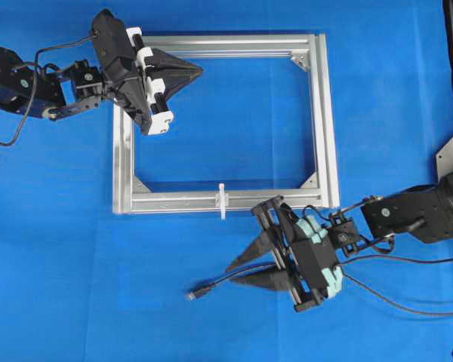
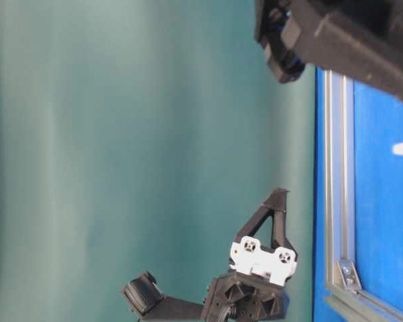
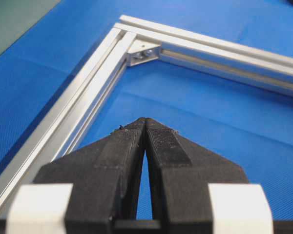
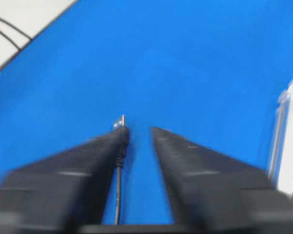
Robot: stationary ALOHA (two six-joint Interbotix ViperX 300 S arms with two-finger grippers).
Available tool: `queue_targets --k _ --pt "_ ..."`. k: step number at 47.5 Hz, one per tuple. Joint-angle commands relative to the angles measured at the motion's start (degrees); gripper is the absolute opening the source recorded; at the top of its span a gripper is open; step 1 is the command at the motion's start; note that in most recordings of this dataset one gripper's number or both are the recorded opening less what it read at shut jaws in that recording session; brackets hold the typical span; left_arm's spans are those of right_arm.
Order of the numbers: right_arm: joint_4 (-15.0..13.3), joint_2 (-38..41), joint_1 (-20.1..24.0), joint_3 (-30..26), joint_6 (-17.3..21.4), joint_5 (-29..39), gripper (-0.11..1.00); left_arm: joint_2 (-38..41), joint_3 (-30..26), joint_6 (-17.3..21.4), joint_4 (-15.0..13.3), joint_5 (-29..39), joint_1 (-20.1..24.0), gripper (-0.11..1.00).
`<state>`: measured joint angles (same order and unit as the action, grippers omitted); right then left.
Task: Insert the wire through the string loop located in the center.
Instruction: 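Close the right gripper on the black USB cable behind its plug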
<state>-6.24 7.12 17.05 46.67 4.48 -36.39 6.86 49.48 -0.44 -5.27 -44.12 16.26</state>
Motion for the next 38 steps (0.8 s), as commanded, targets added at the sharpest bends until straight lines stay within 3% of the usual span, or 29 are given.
queue_targets --k 1,7,9,16,25,38 --pt "0.26 -1.41 0.26 -1.05 0.35 0.79 0.42 -1.49 -0.62 0.09 0.26 -0.26 0.18 0.00" --pt "0.26 -1.14 0.62 -1.49 0.44 2.46 0.78 -1.49 -0.53 0.18 0.18 -0.26 0.18 0.00" --pt "0.26 -0.79 0.79 -1.76 0.53 2.81 0.83 -1.58 -0.53 0.18 0.26 -0.35 0.26 0.00" --pt "0.88 2.02 1.23 -2.99 0.62 3.43 0.73 -1.58 -0.53 0.18 0.18 -0.18 0.26 0.00" --pt "3.96 7.03 1.32 -4.22 0.62 3.60 0.73 -1.58 -0.53 0.18 0.26 -0.18 0.26 0.00" --pt "5.45 10.63 1.58 -4.57 0.62 3.60 0.72 -1.49 -0.53 0.18 0.18 -0.18 0.26 0.00"
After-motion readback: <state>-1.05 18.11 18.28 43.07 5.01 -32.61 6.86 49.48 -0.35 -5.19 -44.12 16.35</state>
